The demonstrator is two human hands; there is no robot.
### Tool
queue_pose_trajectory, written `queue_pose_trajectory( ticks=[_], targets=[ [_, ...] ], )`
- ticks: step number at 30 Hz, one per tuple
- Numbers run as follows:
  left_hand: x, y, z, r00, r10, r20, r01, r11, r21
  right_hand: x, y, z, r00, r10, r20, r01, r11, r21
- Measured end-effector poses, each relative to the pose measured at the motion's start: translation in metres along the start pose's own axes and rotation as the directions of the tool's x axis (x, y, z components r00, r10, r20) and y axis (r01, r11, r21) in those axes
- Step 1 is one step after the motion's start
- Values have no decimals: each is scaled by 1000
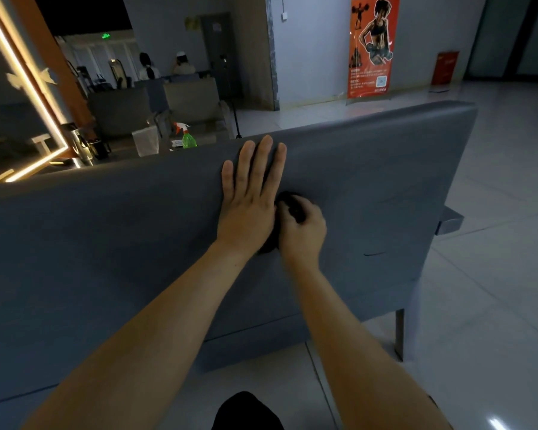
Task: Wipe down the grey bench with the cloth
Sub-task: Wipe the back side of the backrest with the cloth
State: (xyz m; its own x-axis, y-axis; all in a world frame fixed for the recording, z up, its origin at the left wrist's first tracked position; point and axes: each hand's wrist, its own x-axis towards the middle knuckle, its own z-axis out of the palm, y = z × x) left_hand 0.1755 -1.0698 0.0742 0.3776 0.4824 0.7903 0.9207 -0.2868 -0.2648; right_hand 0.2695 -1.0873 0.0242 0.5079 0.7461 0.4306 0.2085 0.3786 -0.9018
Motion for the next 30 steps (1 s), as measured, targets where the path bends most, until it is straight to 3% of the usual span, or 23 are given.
queue_pose_trajectory(
  ticks=[2,4,7,9,11,14,16,18,21,25,30],
  targets=[
    [-1,-3,-2,1000,24,13,-24,1000,-3,7,1,-16,999,-54,10,54,994,-91],
    [-1,-5,-5,998,40,40,-39,999,-23,25,10,-41,996,-28,-88,15,989,-147],
    [-3,-4,-5,999,20,28,-20,1000,-11,39,15,-46,965,137,-225,-141,990,-1],
    [-2,-1,-2,1000,14,19,-14,1000,2,32,6,-28,966,174,-191,-165,984,61],
    [-1,1,0,1000,10,3,-10,1000,20,14,-4,-7,987,146,-60,-139,984,107],
    [-3,-2,0,1000,22,7,-22,1000,17,0,-3,-5,992,102,72,-108,991,78],
    [-1,-4,-4,998,47,46,-47,999,-6,18,3,-23,993,112,-31,-112,994,8],
    [-2,-5,-5,997,50,64,-49,999,-14,40,7,-45,962,178,-207,-169,984,60],
    [-3,-5,-5,999,26,48,-26,1000,-9,46,4,-47,930,236,-280,-202,969,145],
    [-2,-2,-2,999,25,41,-26,1000,11,18,-12,-9,931,301,-209,-252,940,229],
    [-4,-4,4,1000,17,6,-18,999,40,-2,-14,6,957,288,29,-285,919,272]
  ],
)
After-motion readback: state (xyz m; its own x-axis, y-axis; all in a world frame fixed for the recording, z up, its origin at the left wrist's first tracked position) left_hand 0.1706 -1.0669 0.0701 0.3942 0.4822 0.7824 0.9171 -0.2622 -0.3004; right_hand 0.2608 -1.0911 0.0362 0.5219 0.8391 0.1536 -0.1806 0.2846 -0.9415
